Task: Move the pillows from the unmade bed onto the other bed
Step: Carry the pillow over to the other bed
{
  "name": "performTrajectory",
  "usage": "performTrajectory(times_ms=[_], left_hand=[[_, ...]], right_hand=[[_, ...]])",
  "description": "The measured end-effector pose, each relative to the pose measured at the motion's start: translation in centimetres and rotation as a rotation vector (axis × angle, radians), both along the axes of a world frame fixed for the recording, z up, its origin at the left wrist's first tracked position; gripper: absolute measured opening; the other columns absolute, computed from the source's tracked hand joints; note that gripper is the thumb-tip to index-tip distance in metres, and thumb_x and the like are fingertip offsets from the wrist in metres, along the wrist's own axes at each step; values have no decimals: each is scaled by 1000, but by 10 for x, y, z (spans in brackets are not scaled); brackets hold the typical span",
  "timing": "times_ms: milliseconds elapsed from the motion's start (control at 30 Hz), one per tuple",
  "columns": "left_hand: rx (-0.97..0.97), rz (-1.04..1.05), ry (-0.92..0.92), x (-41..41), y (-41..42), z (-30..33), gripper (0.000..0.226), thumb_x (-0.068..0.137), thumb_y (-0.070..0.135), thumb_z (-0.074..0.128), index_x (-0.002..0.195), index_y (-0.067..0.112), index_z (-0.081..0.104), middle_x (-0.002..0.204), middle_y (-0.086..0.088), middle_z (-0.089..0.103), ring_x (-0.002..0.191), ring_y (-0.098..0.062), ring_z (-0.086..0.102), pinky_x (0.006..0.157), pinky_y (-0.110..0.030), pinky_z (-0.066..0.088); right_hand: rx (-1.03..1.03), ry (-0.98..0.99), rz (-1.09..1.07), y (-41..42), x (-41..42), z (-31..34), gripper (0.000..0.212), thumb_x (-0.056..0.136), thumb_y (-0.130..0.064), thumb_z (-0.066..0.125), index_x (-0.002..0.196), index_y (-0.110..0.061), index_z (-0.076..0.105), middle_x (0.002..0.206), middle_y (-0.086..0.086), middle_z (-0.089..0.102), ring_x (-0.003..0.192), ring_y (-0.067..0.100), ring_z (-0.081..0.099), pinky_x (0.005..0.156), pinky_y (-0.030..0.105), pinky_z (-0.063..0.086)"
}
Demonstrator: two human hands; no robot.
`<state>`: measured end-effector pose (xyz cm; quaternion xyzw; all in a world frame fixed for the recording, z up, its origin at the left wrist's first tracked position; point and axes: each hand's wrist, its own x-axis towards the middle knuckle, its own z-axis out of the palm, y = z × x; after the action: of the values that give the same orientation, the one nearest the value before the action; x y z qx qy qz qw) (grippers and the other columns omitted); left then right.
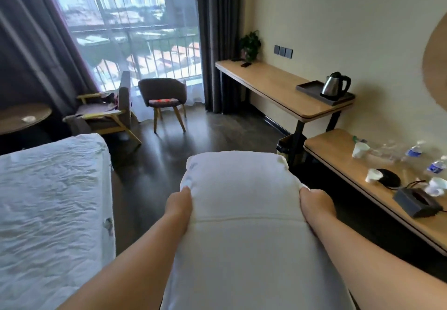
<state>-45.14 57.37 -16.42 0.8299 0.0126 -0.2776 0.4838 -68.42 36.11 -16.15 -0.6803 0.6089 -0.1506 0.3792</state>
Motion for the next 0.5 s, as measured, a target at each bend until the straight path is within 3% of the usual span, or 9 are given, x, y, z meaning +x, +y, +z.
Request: performTrajectory(times_ms=[133, 267, 500], left_hand=[[-5, 92, -7, 64, -39, 1, 58, 98, 46, 38, 129, 2, 58, 123, -20, 63, 112, -40, 58, 105, -49, 43], [-6, 214, -44, 132, -80, -1, 63, 96, 50, 40, 135, 2, 55, 132, -21, 59, 118, -41, 56, 108, -49, 41], [33, 463, -83, 236, -139, 20, 64, 100, 46, 41, 138, -5, 52, 141, -26, 52, 128, -41, 50, 105, -41, 39]], right_hand=[[12, -21, 71, -56, 84, -10, 49, 96, -43, 39, 84, -9, 72, 91, 13, 70, 84, 36, 61, 80, 40, 50], [23, -14, 209, -119, 177, -13, 50, 99, -39, 37, 96, -3, 72, 100, 17, 69, 91, 36, 59, 80, 39, 47], [18, -17, 425, -213, 345, 3, 52, 98, -37, 38, 100, 1, 74, 109, 23, 71, 93, 37, 61, 83, 40, 48]])
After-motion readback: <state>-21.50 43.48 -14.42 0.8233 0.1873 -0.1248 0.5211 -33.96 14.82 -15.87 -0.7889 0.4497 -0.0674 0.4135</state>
